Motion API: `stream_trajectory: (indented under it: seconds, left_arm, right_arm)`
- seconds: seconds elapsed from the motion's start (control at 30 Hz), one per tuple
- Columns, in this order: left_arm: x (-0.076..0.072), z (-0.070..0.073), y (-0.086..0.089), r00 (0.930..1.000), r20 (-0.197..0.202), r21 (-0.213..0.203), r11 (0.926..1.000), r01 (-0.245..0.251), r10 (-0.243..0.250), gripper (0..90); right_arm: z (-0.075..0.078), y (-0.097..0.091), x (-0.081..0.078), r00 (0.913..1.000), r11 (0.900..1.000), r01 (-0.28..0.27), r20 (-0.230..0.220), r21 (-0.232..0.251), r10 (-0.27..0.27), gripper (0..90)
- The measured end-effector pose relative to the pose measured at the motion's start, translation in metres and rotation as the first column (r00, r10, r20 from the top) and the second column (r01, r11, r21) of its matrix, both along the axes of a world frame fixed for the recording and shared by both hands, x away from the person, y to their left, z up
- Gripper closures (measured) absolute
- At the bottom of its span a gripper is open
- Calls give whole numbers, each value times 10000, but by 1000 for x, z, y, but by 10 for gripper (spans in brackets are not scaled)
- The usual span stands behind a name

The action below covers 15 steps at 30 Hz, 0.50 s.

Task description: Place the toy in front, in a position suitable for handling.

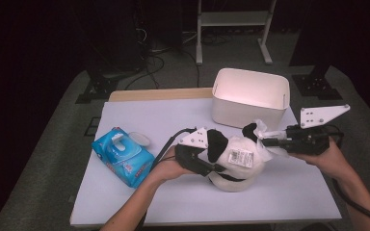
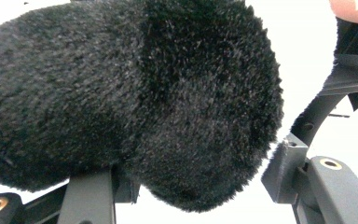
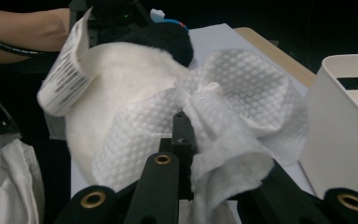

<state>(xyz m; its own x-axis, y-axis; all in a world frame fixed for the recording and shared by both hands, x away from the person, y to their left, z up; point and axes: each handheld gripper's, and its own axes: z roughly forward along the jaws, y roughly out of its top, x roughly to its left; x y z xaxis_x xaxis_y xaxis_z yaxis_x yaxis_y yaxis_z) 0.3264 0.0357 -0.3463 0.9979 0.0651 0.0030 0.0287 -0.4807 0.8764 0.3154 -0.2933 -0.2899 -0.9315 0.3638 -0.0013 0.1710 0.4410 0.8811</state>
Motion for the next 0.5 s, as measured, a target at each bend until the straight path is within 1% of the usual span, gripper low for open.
stream_trajectory:
  seconds: [0.1, 0.13, 0.17, 0.2, 0.23, 0.27, 0.3, 0.33, 0.43, 0.5]
  left_arm:
    - [2, 0, 1, 9999, -48, 37, 10000, -92, 92, 411]
    - [3, 0, 2, 9998, -105, 61, 9999, -153, 154, 412]
    - [4, 0, 2, 9996, -159, 46, 9997, -240, 241, 411]
    - [4, 0, 2, 9992, -250, 2, 9995, -321, 321, 410]
    - [5, 0, 1, 9992, -247, -1, 9995, -308, 308, 409]
    - [4, 0, 0, 9995, -178, 62, 9997, -254, 255, 409]
    - [4, 0, 0, 9995, -165, 53, 9996, -265, 266, 409]
    - [3, 0, 0, 9996, -175, 42, 9997, -242, 243, 410]
    - [0, 1, -1, 10000, -13, 70, 10000, -63, 64, 411]
    - [-1, 2, -3, 9999, 117, 173, 9998, 111, -113, 411]
  right_arm:
    - [4, 5, 3, 10000, 9999, 61, 47, -87, -60, 806]
    - [5, 8, 3, 10000, 9998, 25, 97, -183, -23, 806]
    - [5, 10, 2, 10000, 9997, -65, 50, -243, 67, 806]
    - [6, 12, 1, 9998, 9996, -194, -12, -214, 193, 806]
    - [6, 15, -1, 9988, 9987, -482, -113, -191, 480, 806]
    - [7, 18, -2, 9973, 9969, -735, -106, -298, 732, 806]
    - [8, 21, -4, 9972, 9953, -741, 67, -626, 747, 806]
    - [9, 22, -4, 9975, 9948, -673, 177, -765, 689, 807]
    - [13, 17, 1, 9991, 9961, -391, 125, -789, 402, 806]
    - [15, 15, 5, 9998, 9969, -144, 120, -778, 154, 806]
